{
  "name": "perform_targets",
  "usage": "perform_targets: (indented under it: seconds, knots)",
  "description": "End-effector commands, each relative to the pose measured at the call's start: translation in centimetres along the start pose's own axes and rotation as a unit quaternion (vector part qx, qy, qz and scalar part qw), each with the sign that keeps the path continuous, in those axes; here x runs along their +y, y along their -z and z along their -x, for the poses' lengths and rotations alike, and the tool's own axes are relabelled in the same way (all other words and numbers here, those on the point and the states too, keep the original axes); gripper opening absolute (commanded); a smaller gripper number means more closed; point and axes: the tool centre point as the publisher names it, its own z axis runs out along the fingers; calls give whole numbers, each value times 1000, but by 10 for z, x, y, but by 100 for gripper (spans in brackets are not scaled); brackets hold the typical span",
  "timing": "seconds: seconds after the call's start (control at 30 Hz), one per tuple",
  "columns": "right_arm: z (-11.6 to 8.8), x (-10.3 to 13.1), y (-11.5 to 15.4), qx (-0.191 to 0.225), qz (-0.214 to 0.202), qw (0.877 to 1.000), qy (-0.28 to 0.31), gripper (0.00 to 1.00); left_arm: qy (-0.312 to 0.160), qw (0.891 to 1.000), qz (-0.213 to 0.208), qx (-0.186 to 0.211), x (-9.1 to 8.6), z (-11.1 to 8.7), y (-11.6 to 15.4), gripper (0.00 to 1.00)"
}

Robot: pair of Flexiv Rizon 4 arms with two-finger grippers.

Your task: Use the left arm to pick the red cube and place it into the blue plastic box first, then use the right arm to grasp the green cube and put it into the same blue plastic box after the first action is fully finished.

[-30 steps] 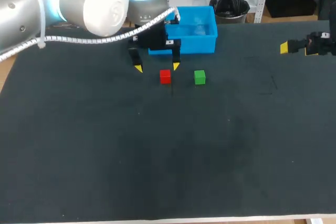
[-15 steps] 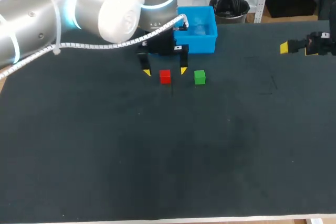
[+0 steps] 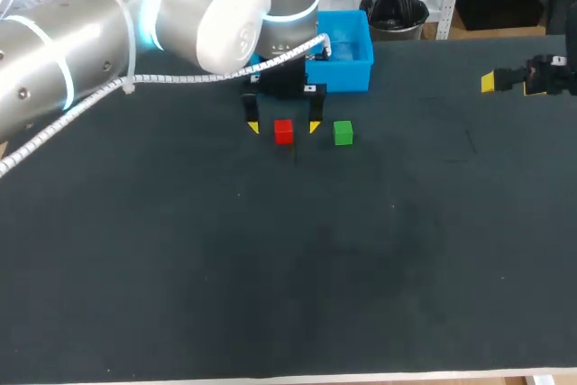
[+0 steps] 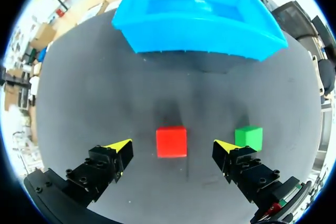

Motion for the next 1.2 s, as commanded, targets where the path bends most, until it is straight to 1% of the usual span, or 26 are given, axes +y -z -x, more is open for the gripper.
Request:
perform_targets:
  seconds: [0.03,0.33,0.37,0.4,0.43,0.47,0.87,1.0,1.07,1.2]
  knots:
    - [0,0,-1,0,0,1000,0,100,3,1000,-2,13,0,12,-10,100]
    - [0,0,-1,0,0,1000,0,100,14,1000,-3,20,8,13,-24,100]
    - [0,0,-1,0,0,1000,0,100,14,1000,-3,21,8,13,-25,94]
    - [0,0,-1,0,0,1000,0,100,14,1000,-4,22,9,13,-26,44]
    - [0,0,-1,0,0,1000,0,100,14,1000,-4,24,9,13,-28,13]
    - [0,0,-1,0,0,1000,0,100,14,1000,-4,25,8,13,-28,0]
    - [0,0,-1,0,0,1000,0,100,7,1000,-8,29,6,9,-29,0]
    - [0,0,-1,0,0,1000,0,100,-1,1000,-6,19,7,8,-18,0]
    - [0,0,-1,0,0,1000,0,100,-5,1000,1,14,8,8,-7,0]
    - [0,0,-1,0,0,1000,0,100,-10,1000,-1,1,10,10,16,0]
